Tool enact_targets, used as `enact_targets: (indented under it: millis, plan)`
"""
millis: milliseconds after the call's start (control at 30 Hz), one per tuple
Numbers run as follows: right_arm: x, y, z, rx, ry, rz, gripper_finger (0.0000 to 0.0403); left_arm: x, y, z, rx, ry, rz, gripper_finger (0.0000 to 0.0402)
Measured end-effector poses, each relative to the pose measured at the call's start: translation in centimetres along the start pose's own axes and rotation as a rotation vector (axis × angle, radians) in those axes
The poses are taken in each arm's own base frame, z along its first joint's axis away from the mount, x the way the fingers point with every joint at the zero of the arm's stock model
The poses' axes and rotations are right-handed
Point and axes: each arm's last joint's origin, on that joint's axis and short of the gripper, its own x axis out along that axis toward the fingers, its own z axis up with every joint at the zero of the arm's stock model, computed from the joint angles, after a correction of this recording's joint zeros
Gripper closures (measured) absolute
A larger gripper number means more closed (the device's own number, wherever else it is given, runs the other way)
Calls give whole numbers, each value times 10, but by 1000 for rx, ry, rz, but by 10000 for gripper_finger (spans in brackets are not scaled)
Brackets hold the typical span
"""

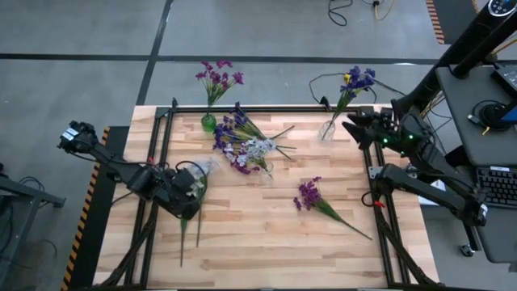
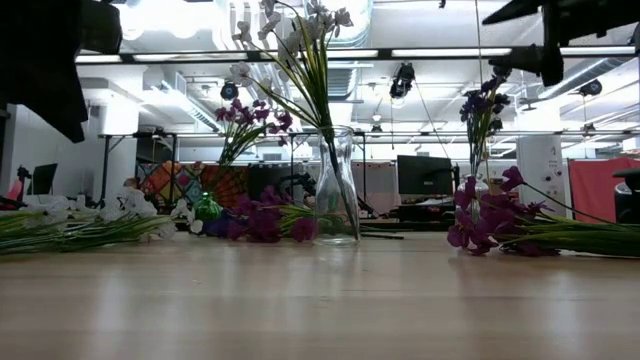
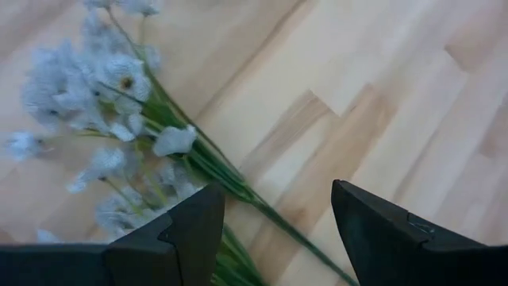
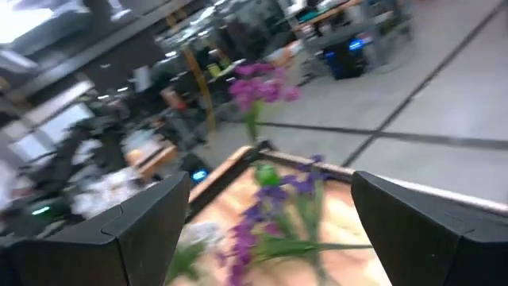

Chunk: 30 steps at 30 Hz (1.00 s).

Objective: Sort flowers into vase by color
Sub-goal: Put the top white flowers into the bottom transparent flower vase

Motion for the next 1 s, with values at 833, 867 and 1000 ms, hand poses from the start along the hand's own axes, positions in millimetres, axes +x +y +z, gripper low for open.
enact_targets:
  millis: [833, 867, 1000]
  plan:
    - [42, 0, -66, 182, 604, 102, 61, 34, -21, -17, -109, 90, 144, 196]
    - [43, 0, -70, 194, 637, 85, 62, 35, -21, -18, -95, 91, 145, 196]
    - [46, -1, -83, 224, 745, 20, 69, 37, -29, -16, 4, 82, 73, 196]
